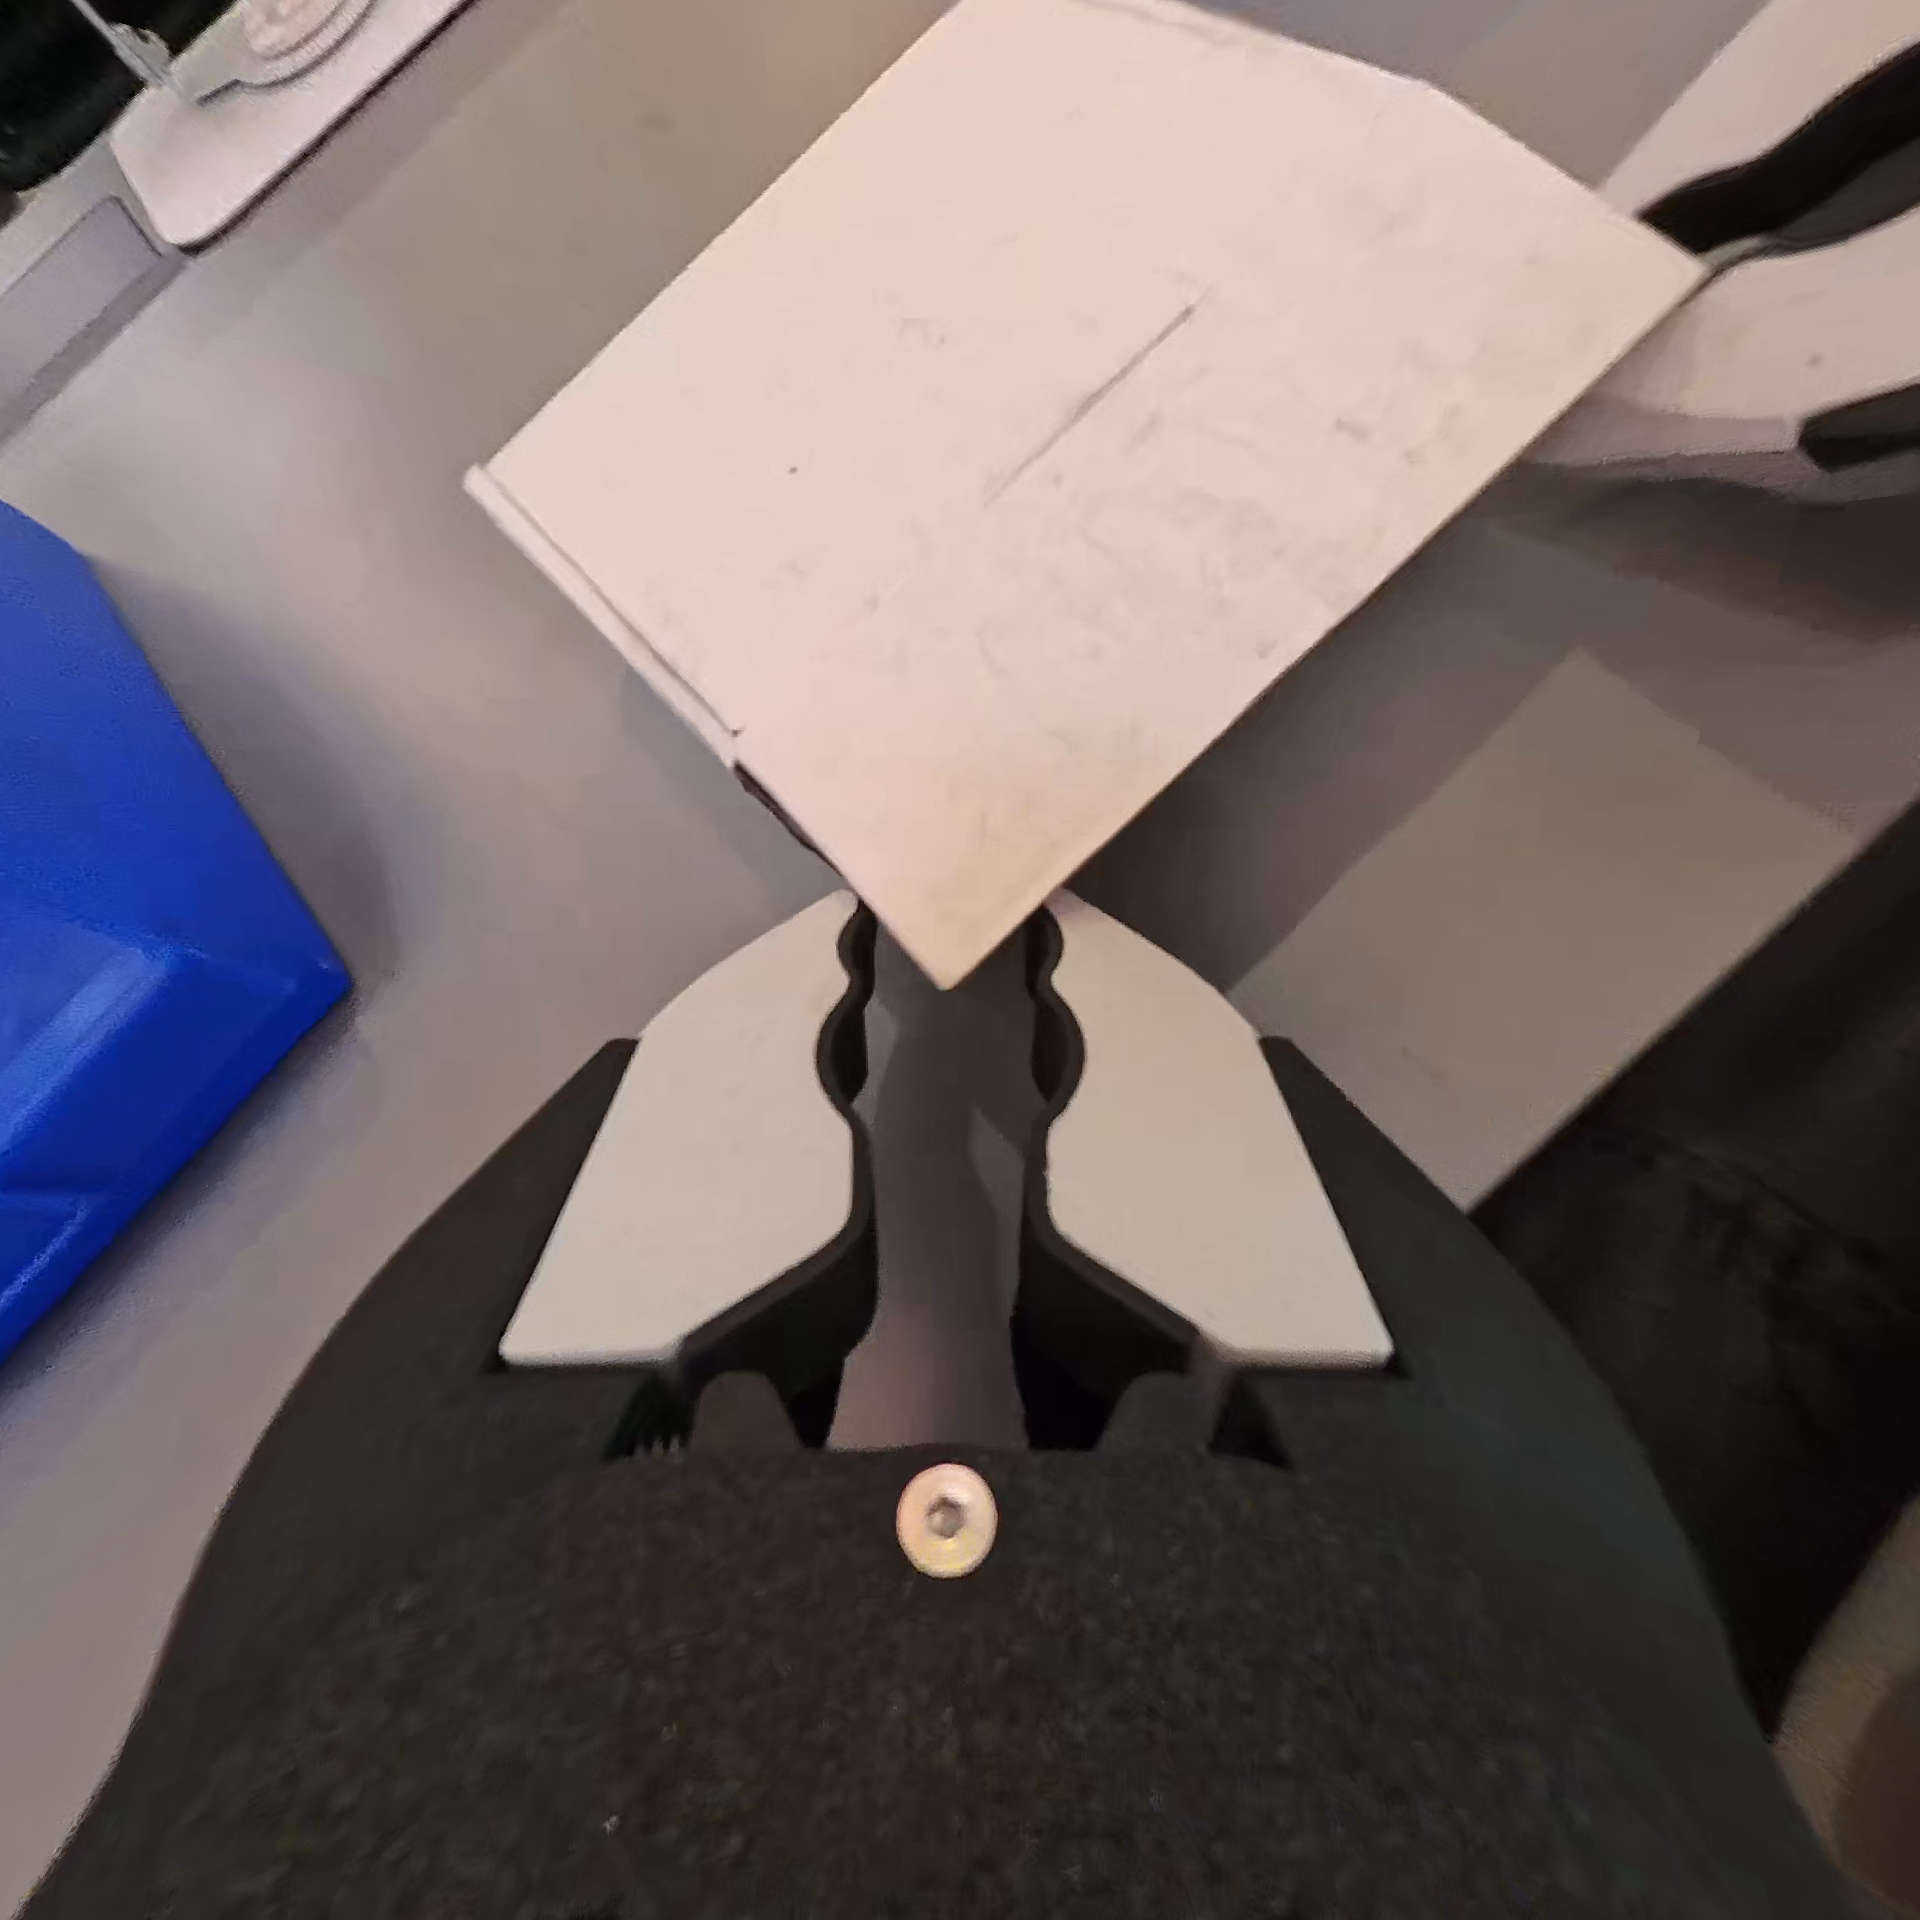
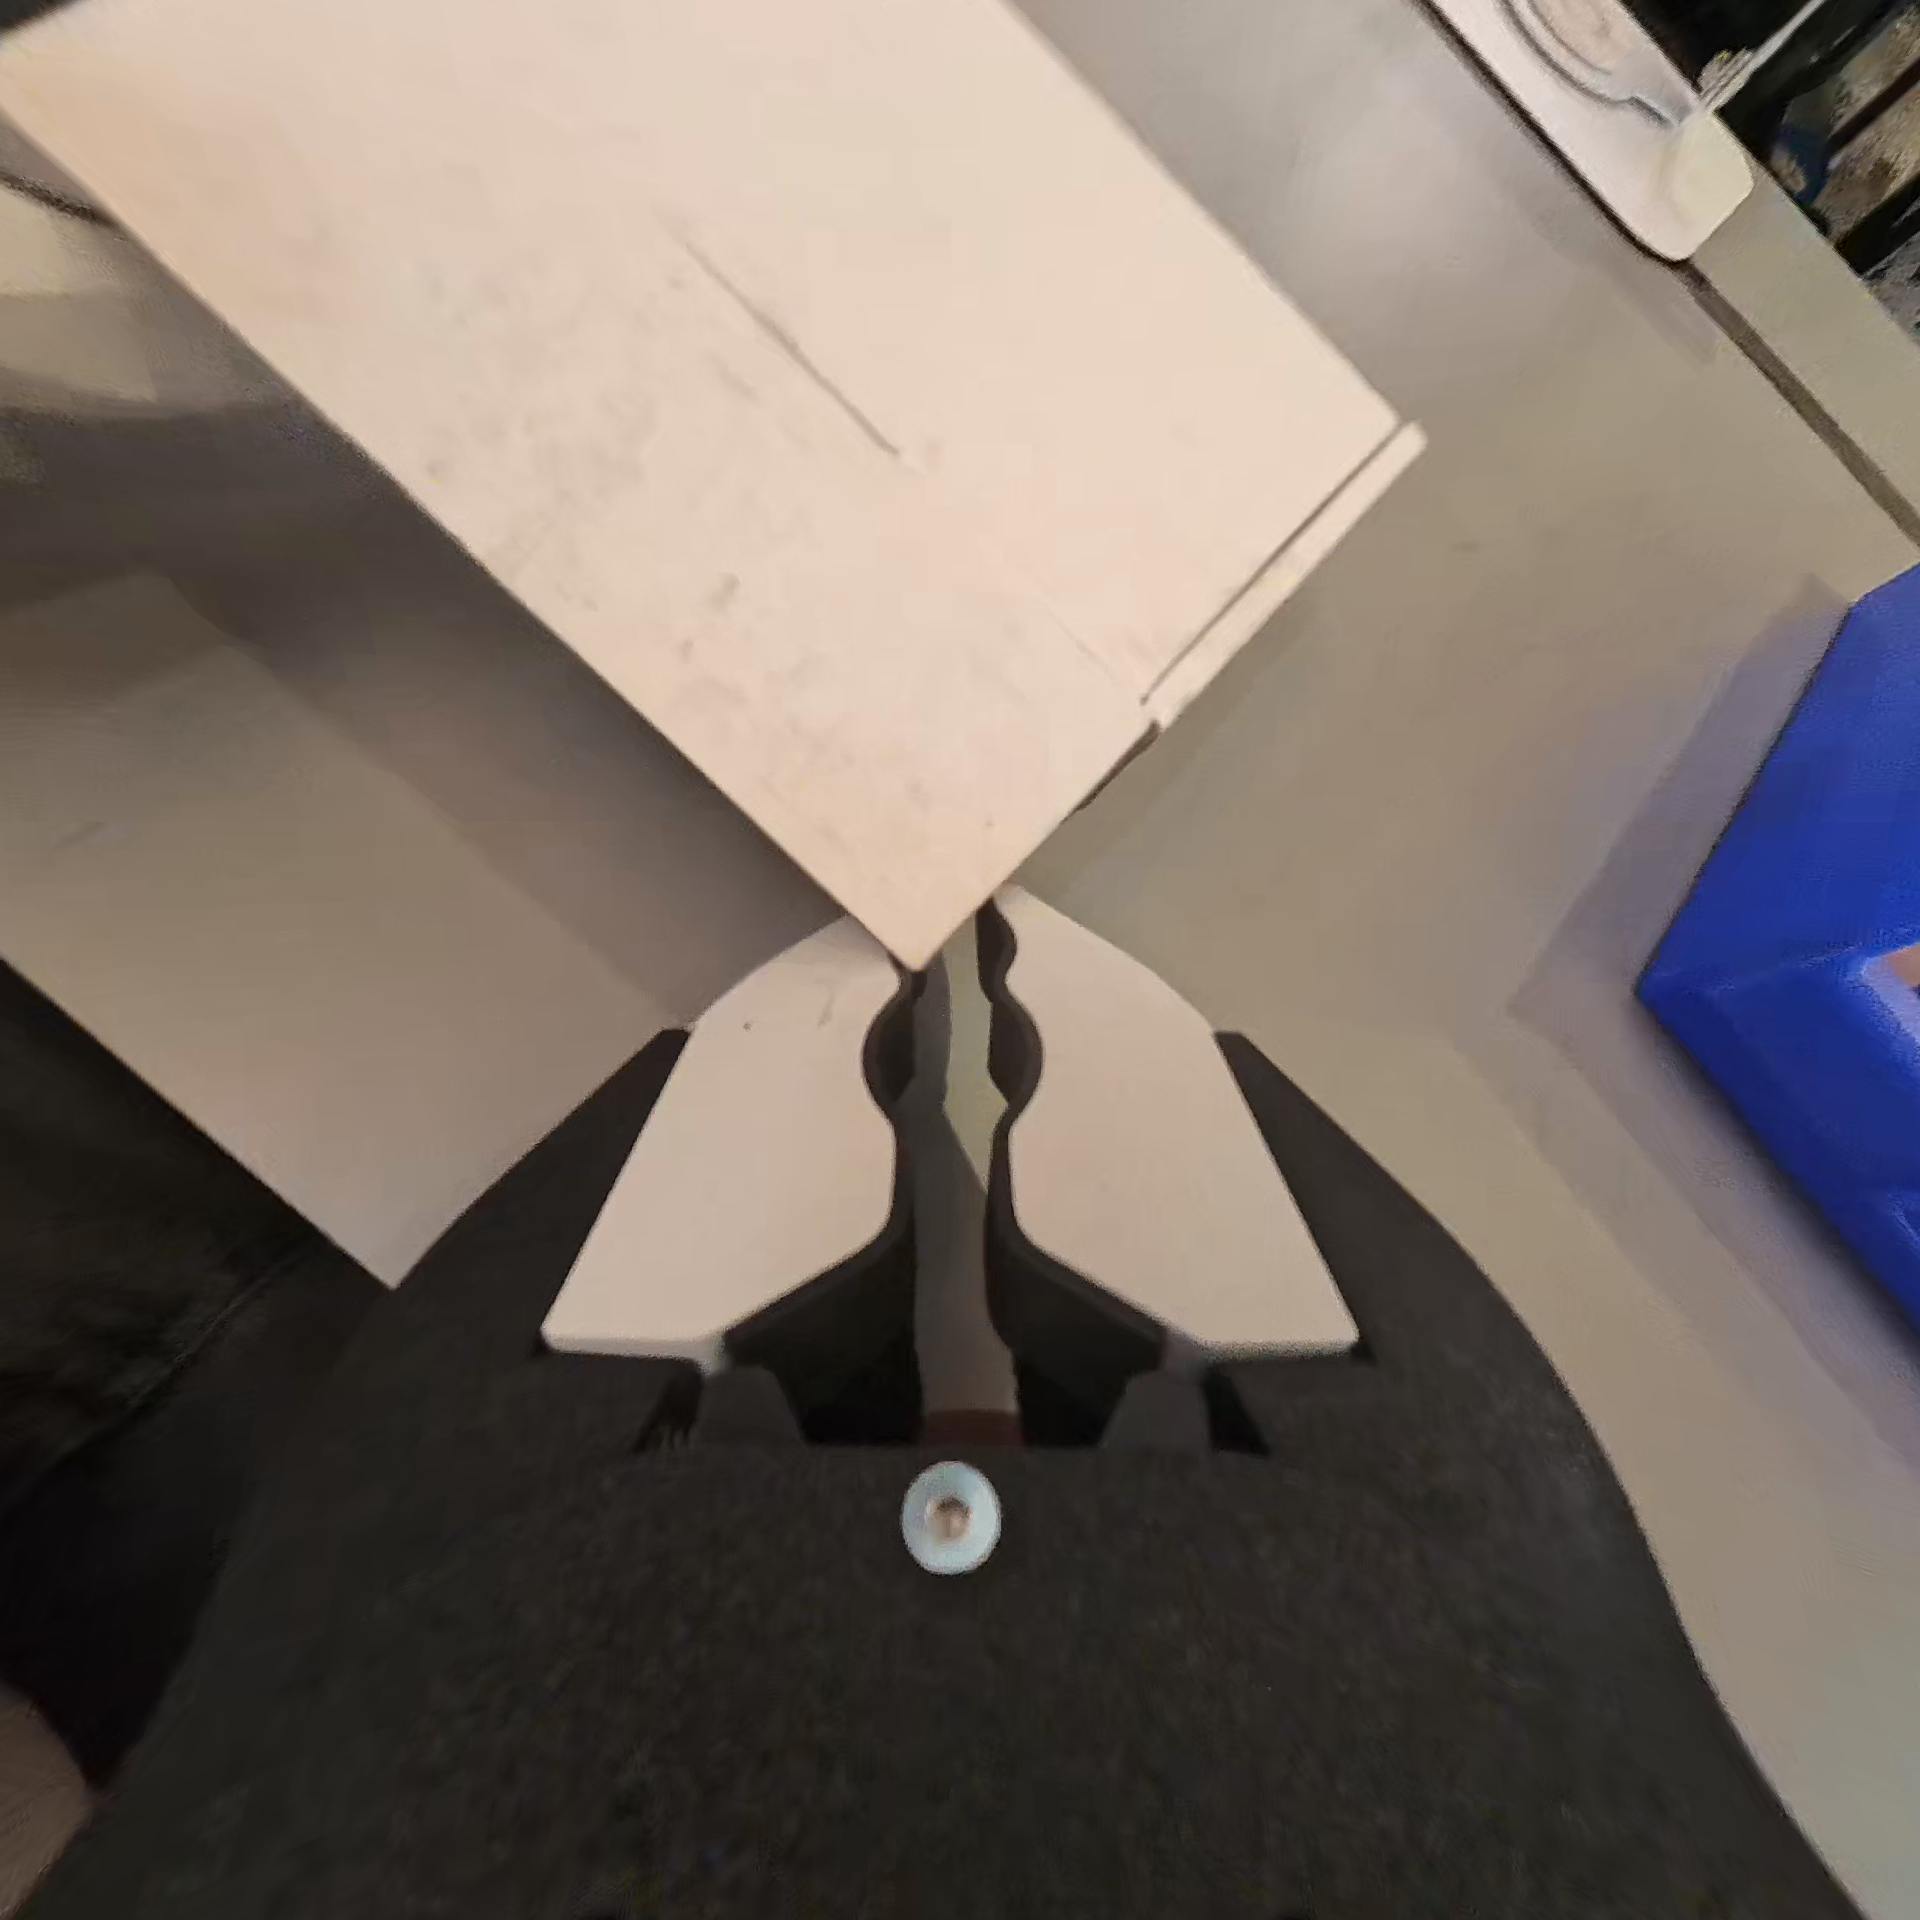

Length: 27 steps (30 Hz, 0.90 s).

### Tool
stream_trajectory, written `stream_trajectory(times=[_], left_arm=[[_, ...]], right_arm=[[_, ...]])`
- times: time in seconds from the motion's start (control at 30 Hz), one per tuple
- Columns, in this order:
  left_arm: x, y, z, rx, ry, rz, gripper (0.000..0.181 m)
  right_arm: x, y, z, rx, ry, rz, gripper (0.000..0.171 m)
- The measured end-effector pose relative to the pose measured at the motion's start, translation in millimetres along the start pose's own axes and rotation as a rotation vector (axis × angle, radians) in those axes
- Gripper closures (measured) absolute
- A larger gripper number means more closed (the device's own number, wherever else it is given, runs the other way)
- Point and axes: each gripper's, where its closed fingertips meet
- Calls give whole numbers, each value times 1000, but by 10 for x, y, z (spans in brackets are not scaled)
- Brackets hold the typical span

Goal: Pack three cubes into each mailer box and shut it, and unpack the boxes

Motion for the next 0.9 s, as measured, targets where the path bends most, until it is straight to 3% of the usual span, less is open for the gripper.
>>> stream_trajectory(times=[0.13, 0.4, 0.6, 0.83, 0.9], left_arm=[[-20, 84, -97, 8, 12, 25, 155], [28, 177, -143, -72, -50, 130, 160], [-37, 230, -246, -73, 2, 122, 166], [-231, 128, 27, -252, -9, 161, 152], [-241, 67, 125, -346, -43, 192, 140]], right_arm=[[44, 6, -58, 29, 29, -46, 163], [176, 96, -207, 318, 88, -393, 168], [168, -12, -277, 285, 105, -330, 155], [57, -99, 81, 322, 92, -90, 131], [110, -135, 169, 357, 61, -67, 129]])
Point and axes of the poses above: each gripper's, where its closed fingertips meet, z back along the fingers, x out of its top, y = z × x across the jaws, and after that the axes turned 11 degrees about -z, right-handed
